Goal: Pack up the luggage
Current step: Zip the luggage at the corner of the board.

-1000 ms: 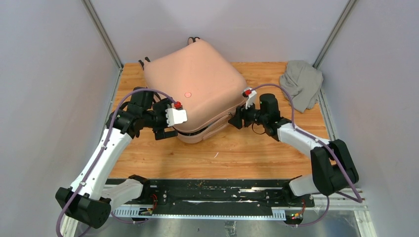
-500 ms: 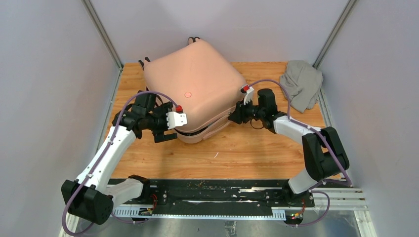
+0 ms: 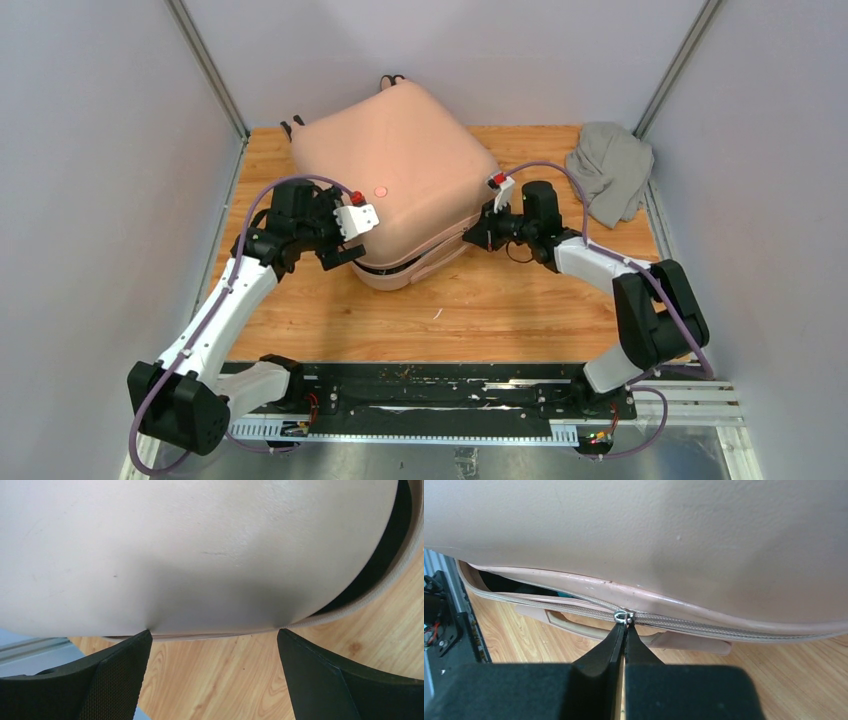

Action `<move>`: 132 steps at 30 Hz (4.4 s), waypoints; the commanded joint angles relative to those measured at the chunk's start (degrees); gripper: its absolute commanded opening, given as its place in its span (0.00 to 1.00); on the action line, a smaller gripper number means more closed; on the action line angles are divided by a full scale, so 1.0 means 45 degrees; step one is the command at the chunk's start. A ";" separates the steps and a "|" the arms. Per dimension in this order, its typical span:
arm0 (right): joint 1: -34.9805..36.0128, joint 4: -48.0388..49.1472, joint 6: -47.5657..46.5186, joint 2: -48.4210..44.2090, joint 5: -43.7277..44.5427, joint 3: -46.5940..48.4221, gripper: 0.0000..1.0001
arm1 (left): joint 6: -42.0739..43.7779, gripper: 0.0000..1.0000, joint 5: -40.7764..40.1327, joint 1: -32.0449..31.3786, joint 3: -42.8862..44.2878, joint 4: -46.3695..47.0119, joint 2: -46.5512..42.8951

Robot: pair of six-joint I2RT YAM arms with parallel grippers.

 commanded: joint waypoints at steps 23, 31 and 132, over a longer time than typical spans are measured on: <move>0.3851 -0.1081 -0.1705 -0.2345 0.3601 -0.0239 0.00 | -0.3220 1.00 0.1583 -0.0729 0.1858 0.1178 0.1135; 0.5558 -0.1210 -0.1639 -0.2443 0.4032 -0.0037 0.00 | -0.3424 1.00 0.1617 -0.0962 0.1927 0.1180 0.1177; -0.1772 -0.8225 0.3449 0.3096 0.4667 0.6644 0.33 | 0.4569 1.00 0.4031 0.6429 0.3685 -0.2118 0.2544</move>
